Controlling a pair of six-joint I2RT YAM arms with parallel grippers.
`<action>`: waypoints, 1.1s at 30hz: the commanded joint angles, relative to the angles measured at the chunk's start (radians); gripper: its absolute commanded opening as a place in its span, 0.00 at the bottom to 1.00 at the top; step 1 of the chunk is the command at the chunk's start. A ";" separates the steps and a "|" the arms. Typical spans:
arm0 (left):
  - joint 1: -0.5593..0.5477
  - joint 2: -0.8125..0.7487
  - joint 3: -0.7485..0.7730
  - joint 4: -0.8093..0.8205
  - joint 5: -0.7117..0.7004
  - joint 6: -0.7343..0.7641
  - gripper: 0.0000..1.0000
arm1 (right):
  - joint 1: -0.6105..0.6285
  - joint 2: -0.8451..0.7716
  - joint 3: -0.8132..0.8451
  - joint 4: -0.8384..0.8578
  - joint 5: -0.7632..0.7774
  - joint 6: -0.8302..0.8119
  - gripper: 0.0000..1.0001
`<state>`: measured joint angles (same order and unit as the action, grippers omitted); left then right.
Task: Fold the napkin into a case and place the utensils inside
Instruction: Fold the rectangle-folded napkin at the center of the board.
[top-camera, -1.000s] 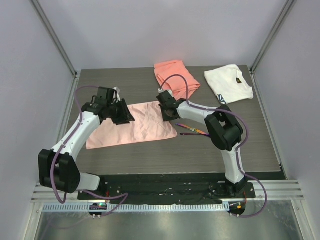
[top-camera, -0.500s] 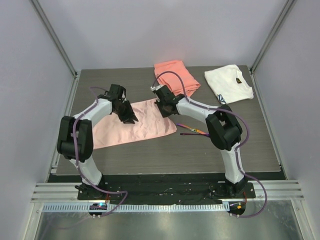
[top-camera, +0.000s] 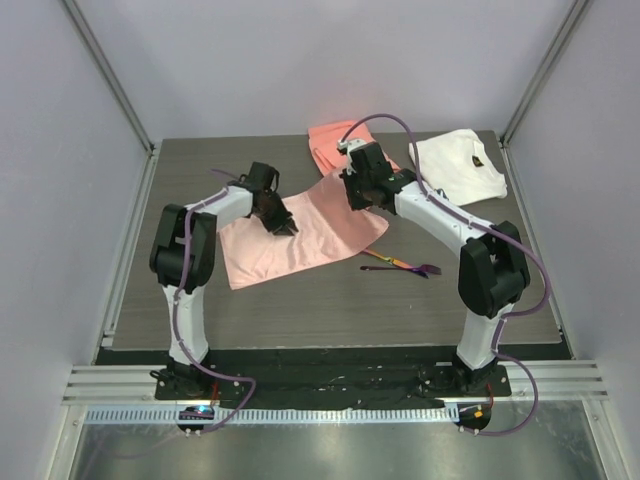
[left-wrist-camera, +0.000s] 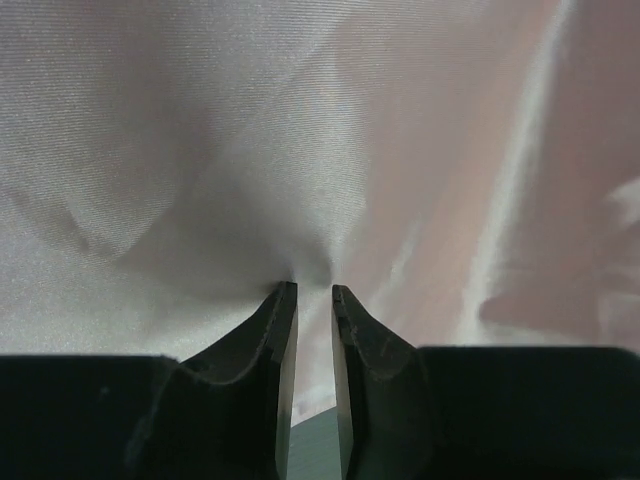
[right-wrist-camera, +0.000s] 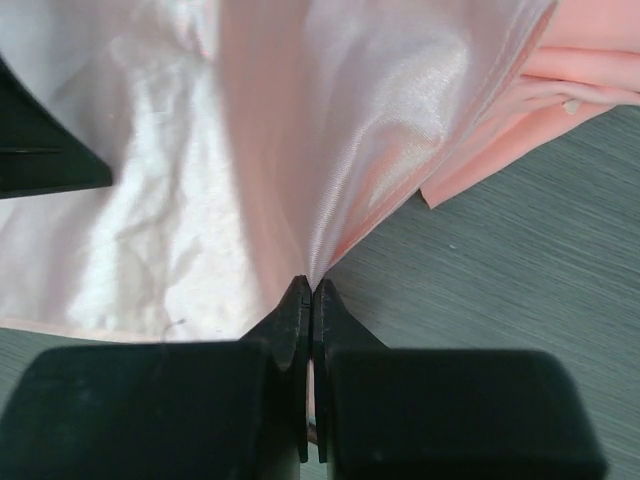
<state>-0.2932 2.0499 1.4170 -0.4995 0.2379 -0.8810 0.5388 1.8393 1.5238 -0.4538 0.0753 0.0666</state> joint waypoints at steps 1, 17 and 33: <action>-0.076 0.088 0.053 0.056 -0.005 -0.070 0.24 | 0.007 -0.038 -0.007 -0.020 -0.022 0.010 0.01; 0.127 -0.262 -0.179 -0.063 0.112 0.097 0.22 | 0.095 0.057 0.199 -0.104 -0.134 0.148 0.01; 0.315 -0.353 -0.490 0.004 0.018 0.125 0.16 | 0.259 0.241 0.380 -0.073 -0.178 0.415 0.01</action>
<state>0.0265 1.6966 0.9508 -0.5652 0.2817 -0.7517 0.7765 2.0407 1.8565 -0.5819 -0.0490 0.3511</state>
